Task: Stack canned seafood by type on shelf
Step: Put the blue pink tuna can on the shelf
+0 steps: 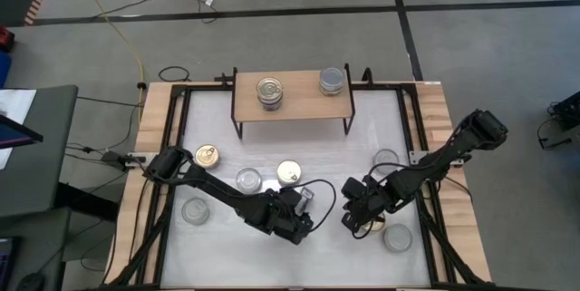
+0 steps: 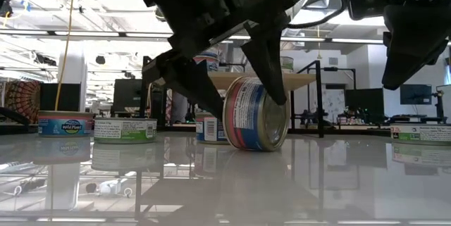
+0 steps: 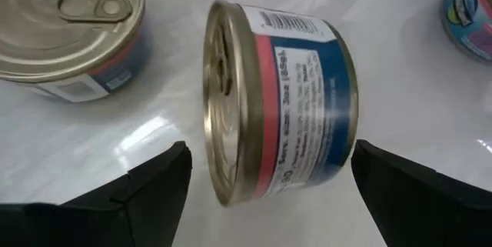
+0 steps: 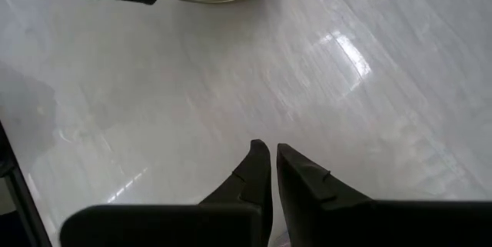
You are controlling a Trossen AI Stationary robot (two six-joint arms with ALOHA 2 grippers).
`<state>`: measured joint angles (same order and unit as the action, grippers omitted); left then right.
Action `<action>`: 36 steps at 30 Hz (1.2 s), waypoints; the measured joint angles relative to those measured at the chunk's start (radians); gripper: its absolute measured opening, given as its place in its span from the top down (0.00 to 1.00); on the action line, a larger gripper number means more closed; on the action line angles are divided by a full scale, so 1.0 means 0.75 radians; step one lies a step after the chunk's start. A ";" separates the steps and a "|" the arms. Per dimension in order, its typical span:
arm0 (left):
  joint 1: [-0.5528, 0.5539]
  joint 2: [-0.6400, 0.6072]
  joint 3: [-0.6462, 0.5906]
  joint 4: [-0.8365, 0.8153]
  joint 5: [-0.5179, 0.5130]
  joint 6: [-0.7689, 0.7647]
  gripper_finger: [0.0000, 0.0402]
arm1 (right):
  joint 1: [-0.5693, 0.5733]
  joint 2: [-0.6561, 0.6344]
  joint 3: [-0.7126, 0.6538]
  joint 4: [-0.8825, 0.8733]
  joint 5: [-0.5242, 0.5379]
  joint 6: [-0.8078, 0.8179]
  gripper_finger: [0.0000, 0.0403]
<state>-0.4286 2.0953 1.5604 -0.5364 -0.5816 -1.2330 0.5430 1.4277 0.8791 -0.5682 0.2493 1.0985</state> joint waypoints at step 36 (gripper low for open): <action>-0.110 -0.035 0.228 -0.878 0.032 0.532 0.53 | 0.000 -0.001 0.000 -0.001 0.049 -0.010 0.87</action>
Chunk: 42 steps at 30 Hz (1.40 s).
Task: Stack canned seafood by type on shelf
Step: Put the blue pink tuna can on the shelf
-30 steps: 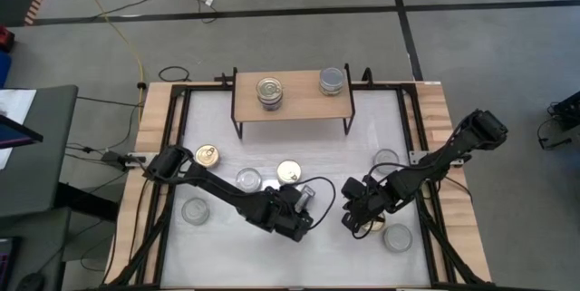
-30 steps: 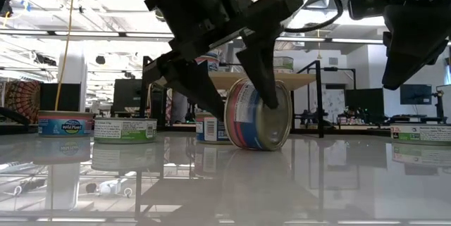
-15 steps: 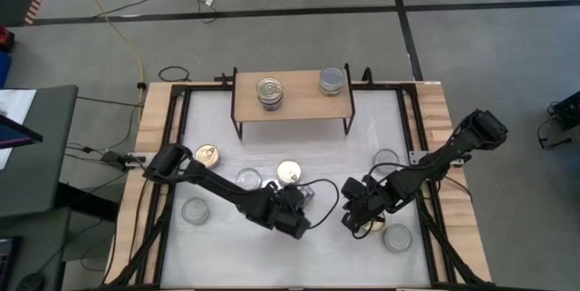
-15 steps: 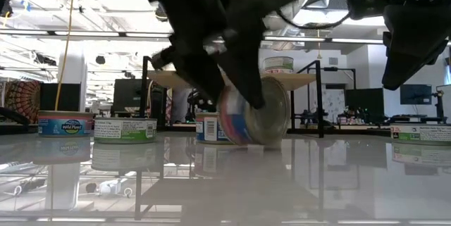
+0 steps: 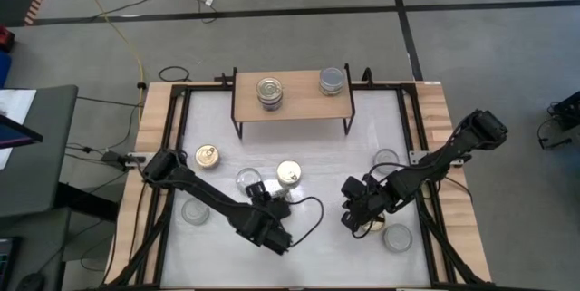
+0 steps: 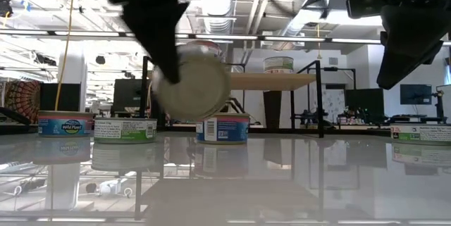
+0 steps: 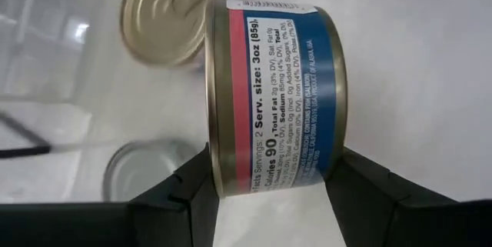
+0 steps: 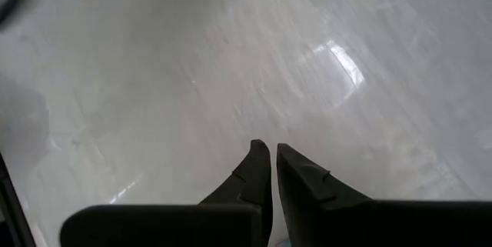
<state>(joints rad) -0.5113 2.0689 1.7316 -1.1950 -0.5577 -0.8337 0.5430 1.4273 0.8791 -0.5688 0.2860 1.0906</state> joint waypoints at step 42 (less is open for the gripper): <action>0.016 0.001 -0.116 0.222 0.144 -0.271 0.16 | 0.000 0.000 0.000 0.065 0.016 0.001 0.87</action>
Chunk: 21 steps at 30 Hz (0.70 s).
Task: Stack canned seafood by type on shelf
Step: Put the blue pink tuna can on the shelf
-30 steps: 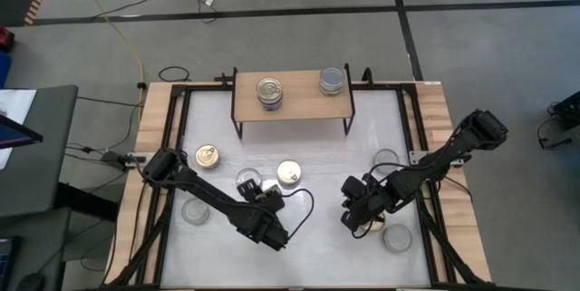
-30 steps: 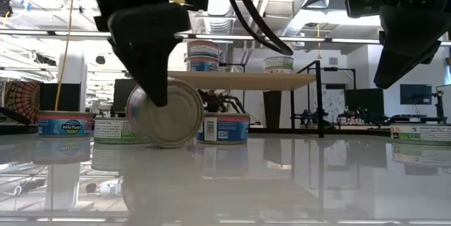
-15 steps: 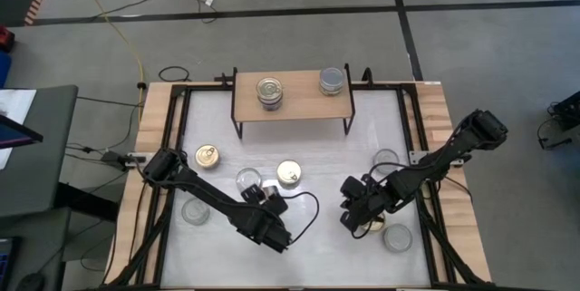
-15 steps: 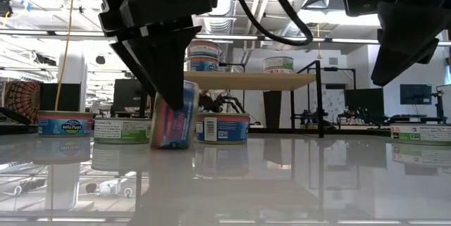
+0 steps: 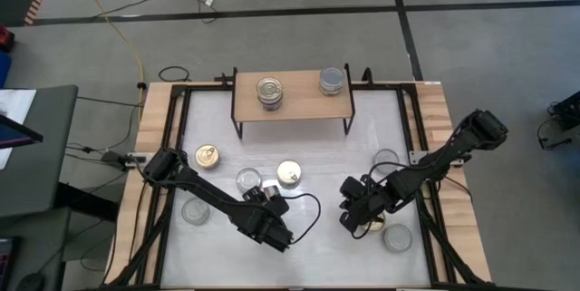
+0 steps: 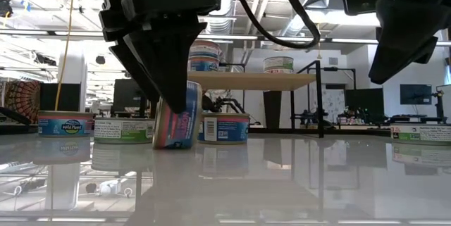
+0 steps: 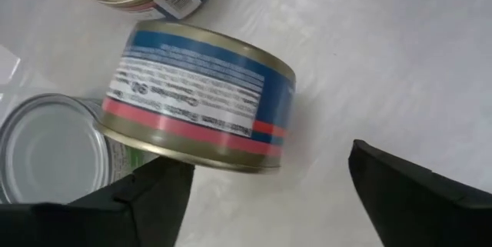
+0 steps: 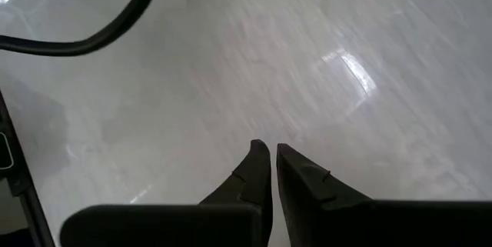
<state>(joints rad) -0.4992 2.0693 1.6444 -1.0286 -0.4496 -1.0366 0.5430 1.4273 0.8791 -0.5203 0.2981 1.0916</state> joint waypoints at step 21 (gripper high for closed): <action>-0.103 -0.220 0.115 -0.225 -0.515 -0.015 0.03 | 0.017 0.000 0.000 0.175 0.000 0.046 0.88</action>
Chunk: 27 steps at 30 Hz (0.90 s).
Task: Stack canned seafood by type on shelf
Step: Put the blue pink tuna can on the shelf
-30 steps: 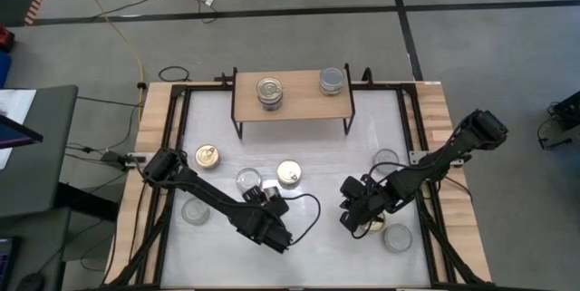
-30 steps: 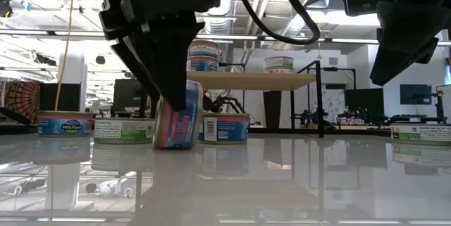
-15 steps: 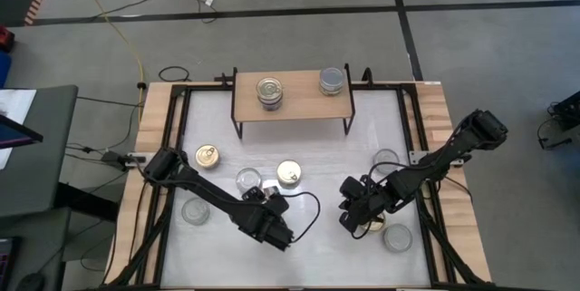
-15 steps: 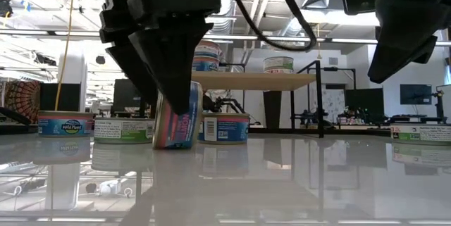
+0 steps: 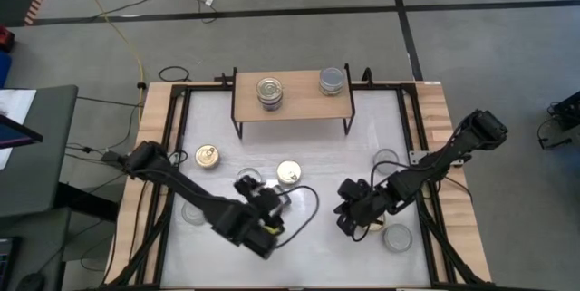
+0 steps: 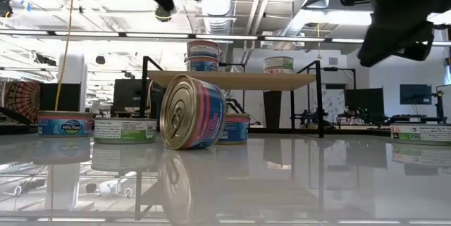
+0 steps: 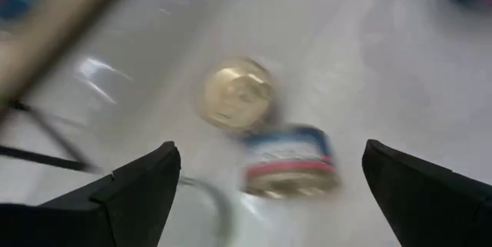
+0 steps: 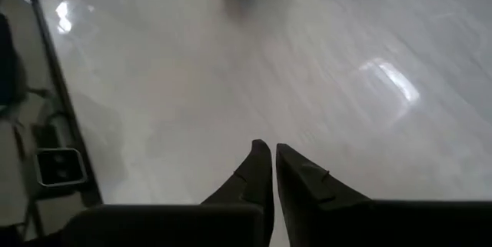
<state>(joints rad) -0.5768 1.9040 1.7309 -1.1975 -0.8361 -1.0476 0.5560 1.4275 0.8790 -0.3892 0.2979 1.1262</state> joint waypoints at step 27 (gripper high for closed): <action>-0.217 -1.014 -1.285 1.083 -0.059 0.392 0.03 | -0.218 0.462 0.663 -0.182 0.158 0.064 0.97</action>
<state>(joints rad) -0.7395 1.1438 0.7675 -0.3856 -0.8806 -0.7535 0.3925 1.7739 1.3760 -0.5255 0.4164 1.1739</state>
